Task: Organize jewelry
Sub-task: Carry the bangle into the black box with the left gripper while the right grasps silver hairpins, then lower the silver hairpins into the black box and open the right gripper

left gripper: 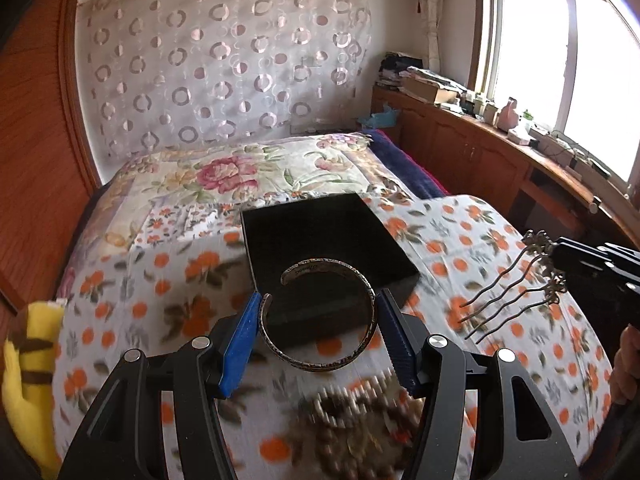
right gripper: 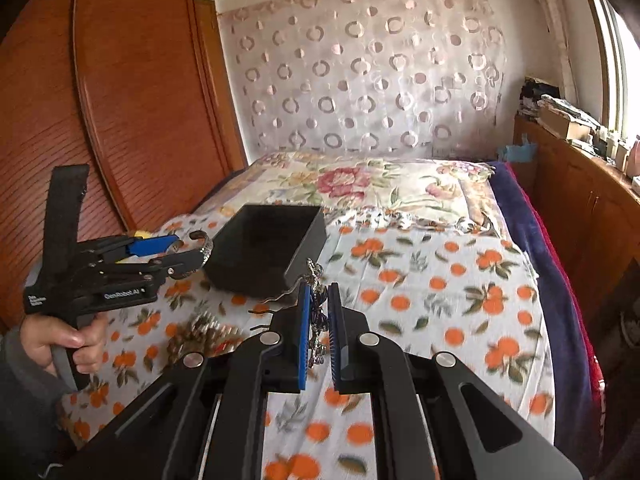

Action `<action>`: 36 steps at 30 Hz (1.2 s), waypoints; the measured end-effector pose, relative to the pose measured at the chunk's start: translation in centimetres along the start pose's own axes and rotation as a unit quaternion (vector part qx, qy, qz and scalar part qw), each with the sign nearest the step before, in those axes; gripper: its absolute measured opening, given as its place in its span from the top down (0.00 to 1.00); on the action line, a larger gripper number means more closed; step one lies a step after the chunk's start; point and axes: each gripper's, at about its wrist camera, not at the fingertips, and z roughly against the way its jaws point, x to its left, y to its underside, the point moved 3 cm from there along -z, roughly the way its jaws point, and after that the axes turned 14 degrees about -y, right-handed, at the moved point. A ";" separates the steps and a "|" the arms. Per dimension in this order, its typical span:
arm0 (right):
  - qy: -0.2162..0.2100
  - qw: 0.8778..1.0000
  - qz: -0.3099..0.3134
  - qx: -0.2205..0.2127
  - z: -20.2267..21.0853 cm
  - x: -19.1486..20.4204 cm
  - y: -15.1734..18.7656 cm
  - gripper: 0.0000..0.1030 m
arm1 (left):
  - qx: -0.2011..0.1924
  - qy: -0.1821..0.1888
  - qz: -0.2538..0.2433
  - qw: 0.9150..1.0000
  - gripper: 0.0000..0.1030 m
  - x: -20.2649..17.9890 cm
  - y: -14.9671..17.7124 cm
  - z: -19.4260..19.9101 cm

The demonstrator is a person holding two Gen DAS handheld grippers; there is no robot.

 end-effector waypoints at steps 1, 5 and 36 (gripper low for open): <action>-0.001 1.000 -0.003 -0.003 -0.5 -0.7 -0.5 0.90 | 0.003 -0.001 0.000 1.000 0.45 0.0 -0.6 -0.8; -0.002 1.000 -0.006 -0.006 -2.1 -2.3 -2.1 0.90 | 0.013 -0.001 -0.002 1.000 0.45 -0.3 -2.3 -3.4; -0.022 0.998 0.051 0.002 -9.2 -0.2 -7.3 0.90 | 0.016 -0.005 0.039 0.999 0.32 5.7 0.5 -2.9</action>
